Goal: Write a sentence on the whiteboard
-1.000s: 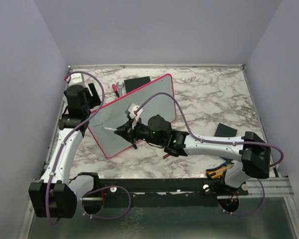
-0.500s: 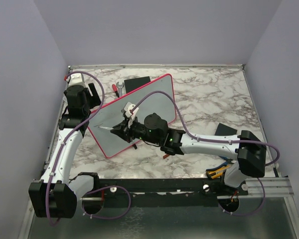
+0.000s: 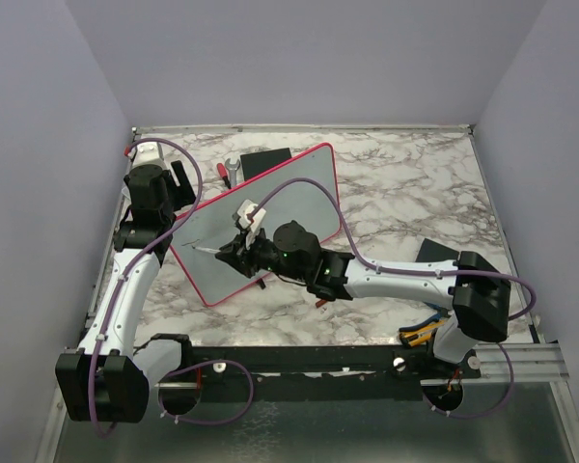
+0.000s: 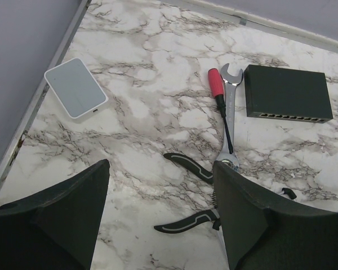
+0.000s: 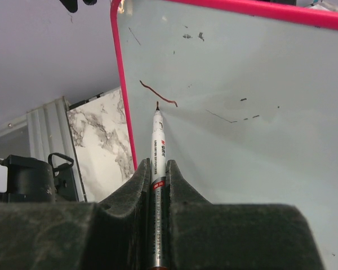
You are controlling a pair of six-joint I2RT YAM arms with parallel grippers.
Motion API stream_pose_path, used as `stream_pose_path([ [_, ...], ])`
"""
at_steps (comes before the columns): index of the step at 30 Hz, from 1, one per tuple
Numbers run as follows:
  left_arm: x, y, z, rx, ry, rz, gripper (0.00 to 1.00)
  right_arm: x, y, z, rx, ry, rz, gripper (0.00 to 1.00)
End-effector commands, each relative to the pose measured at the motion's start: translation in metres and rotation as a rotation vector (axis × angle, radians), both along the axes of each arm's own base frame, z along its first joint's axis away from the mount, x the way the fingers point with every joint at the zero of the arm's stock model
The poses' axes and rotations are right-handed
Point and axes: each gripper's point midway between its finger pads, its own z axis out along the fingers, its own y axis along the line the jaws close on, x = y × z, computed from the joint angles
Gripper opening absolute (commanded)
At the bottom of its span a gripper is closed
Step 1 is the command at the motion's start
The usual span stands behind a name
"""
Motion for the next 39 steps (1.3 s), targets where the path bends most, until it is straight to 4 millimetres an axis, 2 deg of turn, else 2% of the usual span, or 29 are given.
stream_pose_path([
  [1,-0.004,-0.004,-0.001,0.000,-0.003,-0.025,0.75,-0.007,-0.005,-0.035,-0.073,0.070,-0.003,0.00],
  [6,-0.004,-0.004,0.000,0.000,-0.005,-0.025,0.75,-0.017,-0.011,-0.061,-0.109,0.136,0.015,0.00],
  [12,-0.004,-0.004,0.000,-0.001,-0.006,-0.027,0.75,-0.017,-0.012,-0.071,-0.135,0.139,0.016,0.00],
  [15,-0.004,-0.004,0.000,-0.001,-0.004,-0.027,0.75,-0.019,-0.013,-0.062,-0.124,0.123,0.029,0.00],
  [21,-0.004,-0.004,-0.001,-0.001,-0.002,-0.028,0.75,-0.023,-0.026,-0.026,-0.052,0.075,0.035,0.00],
  [23,-0.003,-0.005,-0.001,-0.002,-0.003,-0.029,0.75,-0.018,-0.030,-0.017,-0.034,0.068,-0.001,0.00],
  [39,-0.003,-0.006,-0.001,-0.006,-0.002,-0.036,0.75,0.014,-0.029,-0.010,-0.036,-0.002,-0.150,0.00],
])
